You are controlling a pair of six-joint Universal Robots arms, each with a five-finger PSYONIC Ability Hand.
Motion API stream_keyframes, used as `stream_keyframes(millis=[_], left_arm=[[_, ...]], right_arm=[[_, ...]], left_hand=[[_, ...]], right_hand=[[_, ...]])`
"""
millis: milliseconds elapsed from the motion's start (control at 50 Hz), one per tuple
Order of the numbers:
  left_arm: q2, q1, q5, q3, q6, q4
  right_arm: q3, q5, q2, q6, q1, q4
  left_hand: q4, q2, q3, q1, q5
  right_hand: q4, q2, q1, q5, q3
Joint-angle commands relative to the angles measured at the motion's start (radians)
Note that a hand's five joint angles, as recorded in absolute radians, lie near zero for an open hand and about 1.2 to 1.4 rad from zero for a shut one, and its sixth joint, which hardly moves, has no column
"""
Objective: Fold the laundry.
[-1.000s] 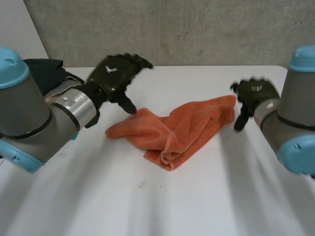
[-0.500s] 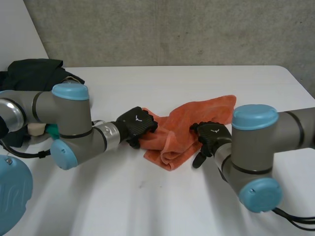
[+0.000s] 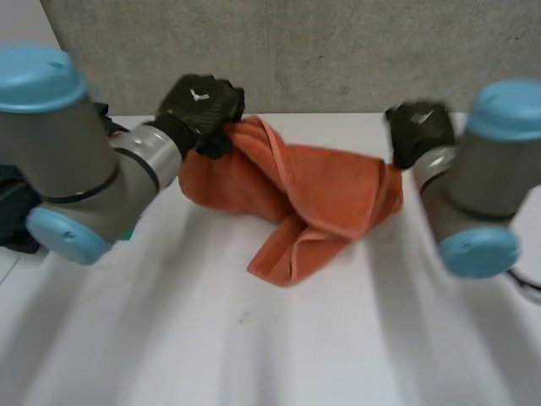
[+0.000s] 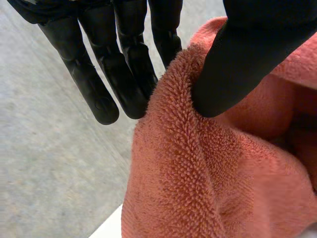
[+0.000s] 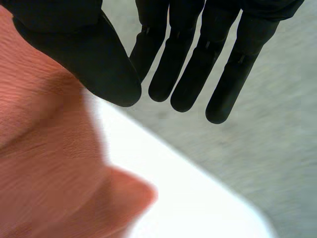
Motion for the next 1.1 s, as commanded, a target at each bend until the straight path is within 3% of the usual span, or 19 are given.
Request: stream_keyframes(millis=[20,80,180,200,220,260,340,380,440,500,580,660,800,980,1000,1080,1100], left_arm=[[0.135,0.005,-0.003,-0.157,-0.061,-0.010],[0.167,-0.004,0.000,-0.258,-0.078,0.001],[0.154,-0.010,-0.023,-0.300,-0.075,0.035],[0.151,-0.010,-0.031,-0.302,-0.075,0.042],[0.137,-0.008,-0.054,-0.302,-0.075,0.058],[0.128,-0.010,-0.075,-0.297,-0.075,0.064],[0.132,-0.019,-0.089,-0.271,-0.078,0.073],[0.134,-0.027,-0.091,-0.248,-0.079,0.076],[0.141,-0.037,-0.095,-0.208,-0.081,0.075],[0.146,-0.047,-0.097,-0.174,-0.081,0.075],[0.146,-0.065,-0.098,-0.148,-0.079,0.073],[0.146,-0.074,-0.100,-0.133,-0.081,0.073],[0.146,-0.083,-0.101,-0.127,-0.092,0.072],[0.146,-0.096,-0.103,-0.119,-0.093,0.073],[0.146,-0.096,-0.103,-0.118,-0.093,0.073],[0.148,-0.096,-0.103,-0.118,-0.105,0.073],[0.148,-0.096,-0.105,-0.118,-0.108,0.073]], right_arm=[[-0.088,-0.095,-0.088,-0.038,-0.056,0.001],[-0.142,-0.193,-0.057,-0.018,-0.058,0.007],[-0.182,-0.250,0.072,0.021,-0.056,0.002],[-0.197,-0.247,0.093,0.025,-0.056,0.011],[-0.205,-0.226,0.122,0.028,-0.055,0.030],[-0.199,-0.182,0.133,0.031,-0.056,0.066],[-0.130,0.027,0.121,0.133,-0.056,0.238],[-0.055,0.076,0.084,0.237,-0.055,0.295],[0.060,0.041,0.003,0.371,-0.055,0.330],[0.220,-0.060,-0.074,0.495,-0.053,0.324],[0.347,-0.181,-0.082,0.569,-0.032,0.295],[0.387,-0.220,-0.074,0.626,0.063,0.239],[0.269,-0.146,0.085,0.670,0.200,0.068],[0.013,0.007,0.322,0.667,0.261,0.062],[-0.007,0.019,0.339,0.667,0.263,0.062],[-0.082,0.101,0.391,0.663,0.267,0.067],[-0.079,0.130,0.385,0.663,0.269,0.065]], left_hand=[[0.198,0.203,0.209,0.271,0.264],[0.198,0.203,0.209,0.271,0.264],[0.198,0.203,0.209,0.271,0.264],[0.198,0.203,0.209,0.271,0.264],[0.198,0.203,0.209,0.271,0.264],[0.198,0.203,0.209,0.271,0.264],[0.198,0.203,0.209,0.271,0.264],[0.198,0.203,0.209,0.271,0.264],[0.198,0.203,0.209,0.271,0.264],[0.198,0.203,0.209,0.271,0.264],[0.198,0.203,0.209,0.271,0.264],[0.198,0.203,0.209,0.271,0.264],[0.198,0.203,0.209,0.271,0.264],[0.198,0.203,0.209,0.271,0.264],[0.198,0.203,0.209,0.271,0.264],[0.198,0.203,0.209,0.271,0.264],[0.198,0.203,0.209,0.271,0.264]], right_hand=[[0.201,0.218,0.273,0.215,0.208],[0.201,0.218,0.273,0.215,0.208],[0.201,0.218,0.273,0.215,0.208],[-0.075,-0.057,-0.002,-0.060,-0.067],[-0.691,-0.673,-0.618,-0.676,-0.683],[-0.960,-0.943,-0.888,-0.945,-0.953],[-0.964,-0.947,-0.891,-0.949,-0.956],[-0.958,-0.941,-0.886,-0.943,-0.950],[-0.967,-0.950,-0.894,-0.952,-0.959],[-0.976,-0.958,-0.903,-0.961,-0.968],[-0.958,-0.941,-0.886,-0.943,-0.950],[-0.952,-0.935,-0.880,-0.937,-0.945],[-0.917,-0.900,-0.845,-0.902,-0.909],[-0.885,-0.868,-0.812,-0.870,-0.877],[-0.827,-0.809,-0.754,-0.812,-0.819],[0.198,0.216,0.271,0.213,0.206],[0.200,0.218,0.273,0.215,0.208]])
